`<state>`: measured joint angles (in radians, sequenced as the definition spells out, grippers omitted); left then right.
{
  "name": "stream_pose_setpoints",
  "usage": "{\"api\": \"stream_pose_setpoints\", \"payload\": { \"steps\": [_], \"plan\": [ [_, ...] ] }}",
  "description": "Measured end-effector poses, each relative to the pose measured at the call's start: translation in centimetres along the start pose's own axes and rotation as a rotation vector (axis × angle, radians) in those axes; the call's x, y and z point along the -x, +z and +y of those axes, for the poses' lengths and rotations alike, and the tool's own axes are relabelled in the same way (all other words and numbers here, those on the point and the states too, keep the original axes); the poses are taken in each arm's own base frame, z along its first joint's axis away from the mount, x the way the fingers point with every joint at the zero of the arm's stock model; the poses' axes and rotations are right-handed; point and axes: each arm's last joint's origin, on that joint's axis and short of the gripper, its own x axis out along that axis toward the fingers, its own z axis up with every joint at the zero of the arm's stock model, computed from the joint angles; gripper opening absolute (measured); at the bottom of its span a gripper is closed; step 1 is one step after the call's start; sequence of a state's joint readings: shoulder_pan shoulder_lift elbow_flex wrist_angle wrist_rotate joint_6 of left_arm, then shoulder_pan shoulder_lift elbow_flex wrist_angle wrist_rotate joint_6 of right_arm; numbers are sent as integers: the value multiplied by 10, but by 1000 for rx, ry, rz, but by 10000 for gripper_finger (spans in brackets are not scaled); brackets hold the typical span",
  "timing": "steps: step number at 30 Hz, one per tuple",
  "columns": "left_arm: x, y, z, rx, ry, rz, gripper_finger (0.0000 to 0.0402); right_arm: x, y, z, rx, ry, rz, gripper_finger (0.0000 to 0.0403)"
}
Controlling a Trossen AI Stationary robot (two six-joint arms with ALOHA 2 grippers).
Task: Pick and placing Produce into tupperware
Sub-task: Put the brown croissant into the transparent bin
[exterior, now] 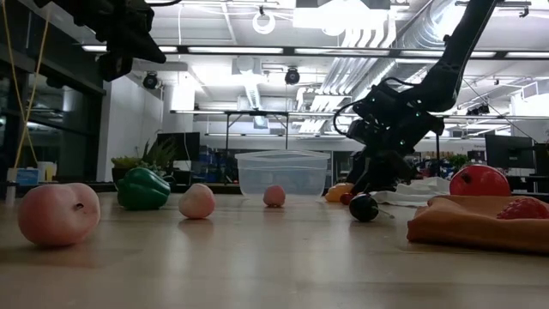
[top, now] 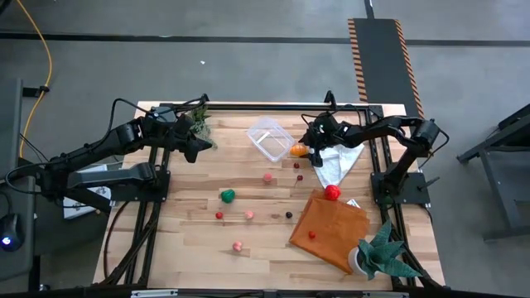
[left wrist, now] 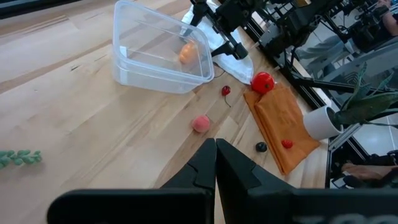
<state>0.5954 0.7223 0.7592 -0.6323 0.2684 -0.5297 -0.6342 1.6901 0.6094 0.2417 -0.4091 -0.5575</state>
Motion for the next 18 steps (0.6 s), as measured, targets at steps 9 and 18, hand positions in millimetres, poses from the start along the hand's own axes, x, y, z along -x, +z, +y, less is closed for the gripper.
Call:
{"api": "stream_pose_setpoints", "payload": {
  "steps": [9,18],
  "plan": [
    [0,0,0,0,0,0,1,0,-1,1,-7,19,7,302],
    [0,0,0,0,0,0,1,0,-1,1,-5,27,-3,302]
  ]
}}
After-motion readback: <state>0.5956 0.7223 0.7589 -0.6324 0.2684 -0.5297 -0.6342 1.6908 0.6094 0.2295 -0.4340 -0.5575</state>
